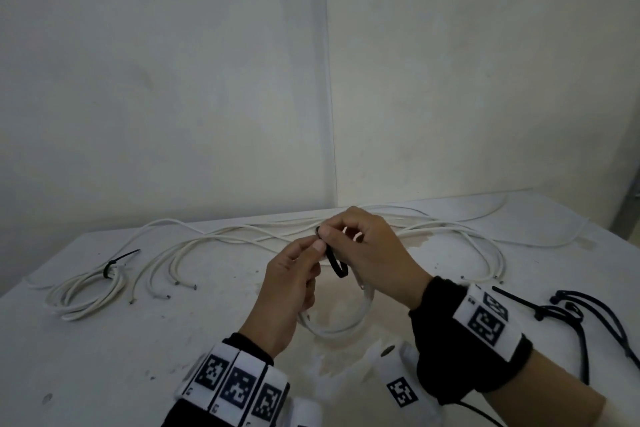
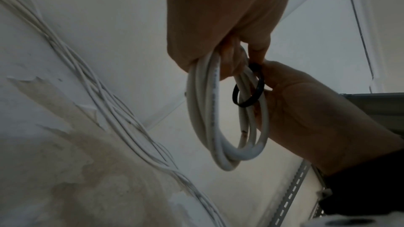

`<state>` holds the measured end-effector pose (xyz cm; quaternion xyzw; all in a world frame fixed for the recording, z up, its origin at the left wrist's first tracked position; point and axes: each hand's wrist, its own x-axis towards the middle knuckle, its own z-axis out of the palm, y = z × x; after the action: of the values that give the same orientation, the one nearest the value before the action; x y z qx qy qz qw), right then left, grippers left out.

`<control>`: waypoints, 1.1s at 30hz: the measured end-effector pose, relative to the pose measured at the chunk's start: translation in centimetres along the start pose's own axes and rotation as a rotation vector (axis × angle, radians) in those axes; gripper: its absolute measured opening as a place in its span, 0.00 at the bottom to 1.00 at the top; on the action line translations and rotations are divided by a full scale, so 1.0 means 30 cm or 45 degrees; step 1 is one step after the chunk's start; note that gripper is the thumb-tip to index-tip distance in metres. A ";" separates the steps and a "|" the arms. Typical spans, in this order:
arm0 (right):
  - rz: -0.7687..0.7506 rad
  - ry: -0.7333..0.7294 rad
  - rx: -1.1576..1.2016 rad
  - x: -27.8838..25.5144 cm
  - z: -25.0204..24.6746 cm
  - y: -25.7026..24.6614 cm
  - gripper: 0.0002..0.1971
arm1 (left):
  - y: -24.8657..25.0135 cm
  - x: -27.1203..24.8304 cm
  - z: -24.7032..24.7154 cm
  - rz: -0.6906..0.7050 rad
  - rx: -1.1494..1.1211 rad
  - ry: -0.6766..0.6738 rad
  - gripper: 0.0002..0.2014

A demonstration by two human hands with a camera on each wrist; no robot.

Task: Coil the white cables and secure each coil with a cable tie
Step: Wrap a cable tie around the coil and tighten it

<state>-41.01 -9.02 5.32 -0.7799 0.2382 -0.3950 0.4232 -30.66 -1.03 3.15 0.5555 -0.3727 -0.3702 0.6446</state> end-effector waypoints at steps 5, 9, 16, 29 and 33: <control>0.010 -0.089 -0.058 0.009 -0.030 -0.009 0.08 | 0.005 0.005 -0.004 -0.013 0.077 0.014 0.10; -0.023 0.071 -0.006 0.038 -0.051 -0.033 0.09 | 0.007 0.002 0.016 -0.002 0.125 -0.003 0.07; 0.092 -0.030 0.032 0.034 -0.062 -0.017 0.11 | -0.019 -0.012 0.013 -0.027 0.108 0.011 0.07; -0.077 0.191 -0.127 0.017 -0.039 -0.020 0.14 | 0.030 -0.007 0.058 0.036 0.166 0.038 0.04; -0.089 0.211 -0.146 0.026 -0.046 -0.022 0.13 | 0.030 -0.010 0.060 0.035 0.169 0.028 0.04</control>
<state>-41.68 -9.87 6.67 -0.7752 0.2673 -0.4584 0.3427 -32.35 -1.47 4.20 0.5959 -0.3968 -0.3299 0.6154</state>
